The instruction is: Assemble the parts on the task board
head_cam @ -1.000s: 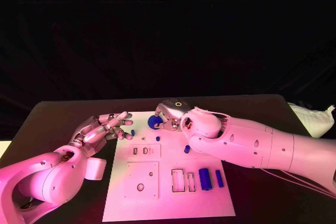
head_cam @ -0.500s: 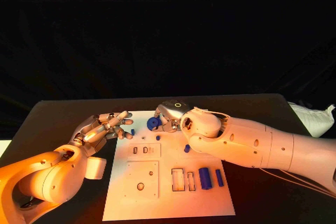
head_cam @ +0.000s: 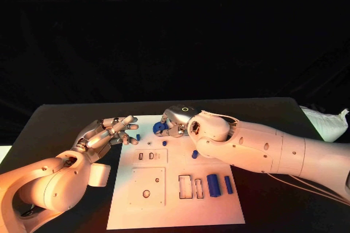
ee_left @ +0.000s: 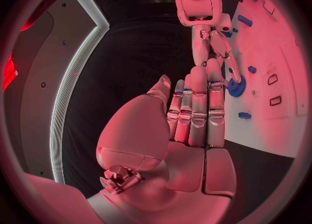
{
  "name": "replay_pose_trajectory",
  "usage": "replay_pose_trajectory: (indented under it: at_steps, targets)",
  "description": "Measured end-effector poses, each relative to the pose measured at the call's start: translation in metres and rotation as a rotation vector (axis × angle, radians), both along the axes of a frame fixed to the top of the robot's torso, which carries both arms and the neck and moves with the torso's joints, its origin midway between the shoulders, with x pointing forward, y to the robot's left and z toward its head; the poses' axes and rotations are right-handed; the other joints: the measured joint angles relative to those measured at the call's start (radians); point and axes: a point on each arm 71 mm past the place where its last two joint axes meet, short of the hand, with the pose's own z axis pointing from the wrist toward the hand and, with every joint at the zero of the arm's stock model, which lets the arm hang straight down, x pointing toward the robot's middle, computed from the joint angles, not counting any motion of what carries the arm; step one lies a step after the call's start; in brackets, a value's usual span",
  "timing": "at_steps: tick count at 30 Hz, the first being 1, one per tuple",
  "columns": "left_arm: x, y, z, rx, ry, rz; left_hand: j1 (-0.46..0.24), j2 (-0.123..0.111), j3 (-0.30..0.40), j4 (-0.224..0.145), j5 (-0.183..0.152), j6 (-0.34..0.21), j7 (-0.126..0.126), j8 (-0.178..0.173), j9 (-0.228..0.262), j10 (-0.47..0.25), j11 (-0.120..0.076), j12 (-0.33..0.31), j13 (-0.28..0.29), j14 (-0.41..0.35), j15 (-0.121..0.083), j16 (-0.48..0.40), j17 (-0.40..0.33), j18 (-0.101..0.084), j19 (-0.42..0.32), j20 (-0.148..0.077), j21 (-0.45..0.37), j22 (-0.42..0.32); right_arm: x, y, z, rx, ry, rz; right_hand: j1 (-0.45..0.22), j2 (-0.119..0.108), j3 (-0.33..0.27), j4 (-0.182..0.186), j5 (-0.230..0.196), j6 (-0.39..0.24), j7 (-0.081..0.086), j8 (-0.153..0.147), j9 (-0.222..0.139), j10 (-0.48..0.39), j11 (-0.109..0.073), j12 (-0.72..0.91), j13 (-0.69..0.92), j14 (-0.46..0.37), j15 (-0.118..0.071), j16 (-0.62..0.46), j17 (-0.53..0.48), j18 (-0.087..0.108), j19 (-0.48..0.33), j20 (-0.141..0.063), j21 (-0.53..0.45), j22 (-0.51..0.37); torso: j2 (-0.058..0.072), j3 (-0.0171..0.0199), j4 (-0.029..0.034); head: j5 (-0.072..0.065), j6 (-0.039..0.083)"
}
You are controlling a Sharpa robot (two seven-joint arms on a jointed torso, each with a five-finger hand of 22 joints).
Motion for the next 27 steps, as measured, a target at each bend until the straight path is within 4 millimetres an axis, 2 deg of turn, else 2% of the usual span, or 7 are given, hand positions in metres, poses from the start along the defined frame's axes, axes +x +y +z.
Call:
replay_pose_trajectory:
  at_steps: [10, 15, 21, 23, 27]
  targets:
    - [0.0, 0.0, 0.0, 0.0, 0.001, -0.001, 0.0, 0.0, 0.0, 0.0, 0.0, 0.0, 0.0, 0.0, 0.0, 0.0, 0.0, 0.0, 0.0, 0.0, 0.0, 0.0, 0.0, 0.0, 0.0, 0.0, 0.0, 0.0, 0.002, -0.003, -0.004, 0.012, 0.038, -0.023, -0.004, 0.009, -0.029, -0.005, 0.041, -0.007, 0.004, -0.001, -0.003, 0.0, 0.0, 0.0, 0.0, 0.0, 0.0, 0.004, 0.0, 0.0, -0.004, 0.004, 0.0, 0.0, 0.0, 0.0009, 0.0004, 0.0, 0.0]
    - [0.0, 0.0, 0.0, 0.0, 0.001, -0.001, 0.0, 0.0, 0.0, 0.0, 0.0, 0.0, 0.0, 0.0, 0.0, 0.0, 0.0, 0.0, 0.0, 0.0, 0.0, 0.0, 0.0, 0.0, 0.0, 0.0, 0.0, 0.0, -0.001, -0.006, -0.003, 0.034, 0.024, -0.021, 0.016, 0.028, -0.039, -0.007, 0.069, -0.007, 0.004, 0.0, -0.004, 0.0, 0.0, 0.006, 0.0, 0.0, 0.0, 0.008, 0.0, 0.0, -0.004, 0.004, 0.004, 0.0, 0.0, 0.0012, 0.0004, 0.001, -0.001]
    - [0.001, 0.001, 0.0, 0.001, 0.001, 0.001, 0.0, 0.0, 0.002, -0.002, 0.0, 0.0, 0.0, 0.0, 0.0, 0.0, 0.0, 0.0, 0.0, 0.0, 0.0, 0.0, 0.001, 0.0, 0.0, 0.0, 0.0, 0.0, -0.008, -0.022, 0.005, 0.115, -0.03, -0.001, 0.072, 0.03, -0.049, -0.018, 0.129, -0.004, 0.001, 0.0, -0.006, 0.0, 0.0, 0.005, 0.0, 0.0, 0.0, 0.008, 0.0, 0.0, -0.004, 0.004, 0.004, 0.0, -0.001, 0.0023, -0.0003, 0.002, 0.002]
    - [0.001, 0.001, 0.0, 0.002, 0.001, 0.003, 0.0, 0.0, 0.003, -0.003, 0.0, 0.0, 0.0, 0.0, 0.001, 0.0, 0.0, -0.005, 0.0, 0.0, 0.0, 0.0, 0.001, 0.0, 0.0, 0.0, 0.0, 0.001, -0.011, -0.034, 0.011, 0.164, -0.042, 0.005, 0.116, 0.019, -0.046, -0.045, 0.124, 0.002, -0.001, 0.0, -0.006, 0.0, 0.0, -0.011, 0.0, 0.0, 0.0, 0.008, 0.0, 0.0, -0.004, 0.004, 0.004, 0.0, -0.002, 0.0023, -0.0012, 0.002, 0.005]
    - [0.002, 0.002, -0.001, 0.003, 0.001, 0.006, 0.0, 0.0, 0.003, -0.003, 0.0, 0.0, 0.0, 0.0, 0.001, 0.0, 0.0, -0.006, 0.0, 0.0, 0.0, 0.0, 0.001, 0.0, 0.0, 0.0, 0.0, 0.001, -0.012, -0.064, 0.02, 0.264, -0.011, -0.007, 0.222, 0.001, -0.031, -0.122, 0.055, 0.009, -0.001, 0.0, -0.006, 0.0, 0.0, -0.029, 0.001, 0.0, 0.0, 0.008, 0.001, 0.0, -0.004, 0.004, -0.002, -0.007, -0.004, 0.0018, -0.0057, 0.0, 0.011]
